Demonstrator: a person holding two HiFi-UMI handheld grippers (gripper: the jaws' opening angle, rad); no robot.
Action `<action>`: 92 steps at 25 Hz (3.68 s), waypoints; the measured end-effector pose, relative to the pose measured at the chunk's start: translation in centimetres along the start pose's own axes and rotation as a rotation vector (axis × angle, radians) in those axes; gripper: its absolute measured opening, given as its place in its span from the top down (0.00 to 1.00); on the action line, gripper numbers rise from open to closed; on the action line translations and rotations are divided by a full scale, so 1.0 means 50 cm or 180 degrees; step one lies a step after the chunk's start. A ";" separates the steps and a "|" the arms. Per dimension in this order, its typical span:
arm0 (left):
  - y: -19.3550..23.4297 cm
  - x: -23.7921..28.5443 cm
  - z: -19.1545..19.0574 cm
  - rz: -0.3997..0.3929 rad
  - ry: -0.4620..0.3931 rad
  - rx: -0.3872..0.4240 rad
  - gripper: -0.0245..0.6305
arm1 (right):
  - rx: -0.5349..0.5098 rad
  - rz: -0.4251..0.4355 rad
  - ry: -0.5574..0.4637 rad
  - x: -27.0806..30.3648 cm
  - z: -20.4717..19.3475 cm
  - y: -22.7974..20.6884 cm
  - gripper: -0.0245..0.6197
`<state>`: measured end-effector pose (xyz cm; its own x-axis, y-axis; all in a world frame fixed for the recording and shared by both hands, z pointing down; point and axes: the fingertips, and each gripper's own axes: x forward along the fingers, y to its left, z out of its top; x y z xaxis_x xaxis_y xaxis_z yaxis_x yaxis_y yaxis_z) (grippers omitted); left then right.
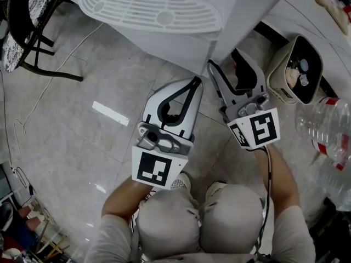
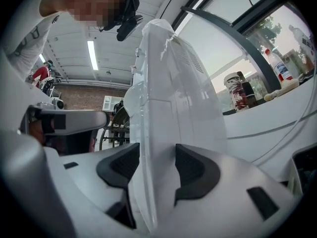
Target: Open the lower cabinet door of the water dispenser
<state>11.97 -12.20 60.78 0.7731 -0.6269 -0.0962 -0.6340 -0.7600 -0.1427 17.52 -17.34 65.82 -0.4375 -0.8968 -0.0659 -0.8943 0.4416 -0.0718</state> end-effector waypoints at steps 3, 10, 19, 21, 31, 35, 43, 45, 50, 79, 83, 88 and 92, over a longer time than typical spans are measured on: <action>0.006 -0.003 0.006 0.0029 -0.0031 0.0003 0.96 | 0.0009 -0.0034 -0.0018 0.001 0.000 0.005 0.60; 0.010 -0.016 0.005 0.0080 -0.0053 -0.0011 0.96 | 0.0023 -0.0059 -0.0023 -0.007 0.000 0.007 0.63; 0.036 -0.072 -0.001 0.0306 0.0020 0.0010 0.96 | -0.0114 0.0519 0.0002 -0.039 -0.005 0.141 0.69; 0.045 -0.096 -0.006 0.0372 0.0070 0.0052 0.96 | -0.0092 0.0579 0.0045 -0.047 -0.011 0.155 0.69; 0.152 -0.256 -0.021 0.1133 0.0282 0.0143 0.96 | -0.0168 0.0894 0.0144 -0.042 -0.017 0.255 0.69; 0.183 -0.317 -0.011 0.1393 0.0292 0.0173 0.96 | -0.0119 0.0988 0.0134 -0.032 -0.017 0.304 0.68; 0.202 -0.374 0.001 0.1613 0.0297 0.0331 0.96 | 0.0003 0.1420 0.0087 -0.009 -0.017 0.427 0.71; 0.202 -0.383 0.002 0.1607 0.0309 0.0365 0.96 | 0.0039 0.1538 0.0078 0.005 -0.018 0.457 0.72; 0.218 -0.418 0.018 0.1719 0.0289 0.0379 0.96 | 0.0097 0.1768 0.0091 0.040 -0.020 0.522 0.72; 0.343 -0.541 -0.022 0.2394 0.0387 0.0306 0.96 | 0.0049 0.2180 0.0035 0.216 -0.043 0.701 0.73; 0.359 -0.554 -0.034 0.2459 0.0405 0.0265 0.96 | 0.0075 0.2134 0.0022 0.232 -0.045 0.712 0.73; 0.376 -0.567 -0.050 0.2525 0.0408 0.0254 0.96 | 0.0074 0.2066 -0.0026 0.252 -0.046 0.724 0.74; 0.394 -0.575 -0.067 0.2566 0.0436 0.0220 0.96 | 0.0088 0.2048 -0.0033 0.268 -0.047 0.734 0.74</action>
<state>-22.81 -9.71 64.06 0.0689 -0.9948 -0.0747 -0.9882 -0.0578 -0.1420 -21.39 -13.18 64.63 -0.8846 -0.4522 -0.1138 -0.4507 0.8918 -0.0403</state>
